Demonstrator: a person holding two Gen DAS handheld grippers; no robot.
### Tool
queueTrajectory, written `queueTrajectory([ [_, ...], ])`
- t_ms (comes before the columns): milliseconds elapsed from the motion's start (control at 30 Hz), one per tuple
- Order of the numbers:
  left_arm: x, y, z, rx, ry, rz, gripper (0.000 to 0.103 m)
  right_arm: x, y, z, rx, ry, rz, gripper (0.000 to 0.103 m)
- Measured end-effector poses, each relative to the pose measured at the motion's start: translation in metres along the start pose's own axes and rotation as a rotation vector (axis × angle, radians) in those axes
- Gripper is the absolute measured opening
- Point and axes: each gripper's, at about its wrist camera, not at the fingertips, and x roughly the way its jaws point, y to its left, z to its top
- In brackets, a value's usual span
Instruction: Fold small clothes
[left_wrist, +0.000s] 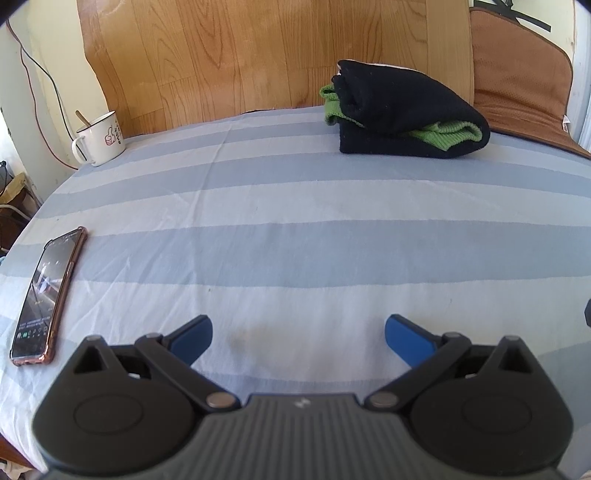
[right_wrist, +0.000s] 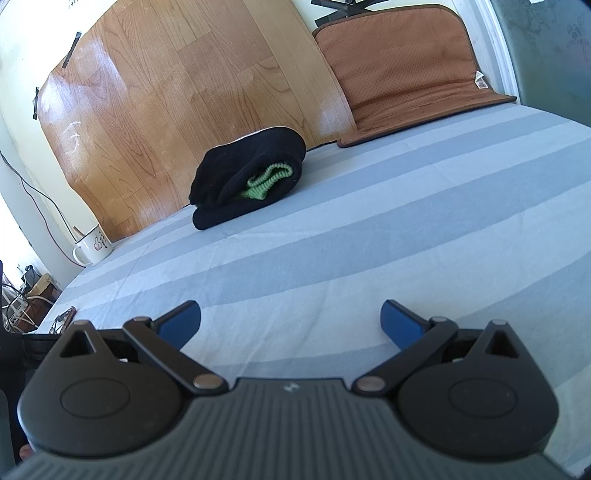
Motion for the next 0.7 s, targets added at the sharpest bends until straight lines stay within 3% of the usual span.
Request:
queueTrajectory([
  [700, -0.0010, -0.0015, -0.0019, 0.003, 0.005, -0.017, 0.103, -0.0007, -0.0013, -0.0013, -0.001, 0.008, 0.004, 0.103],
])
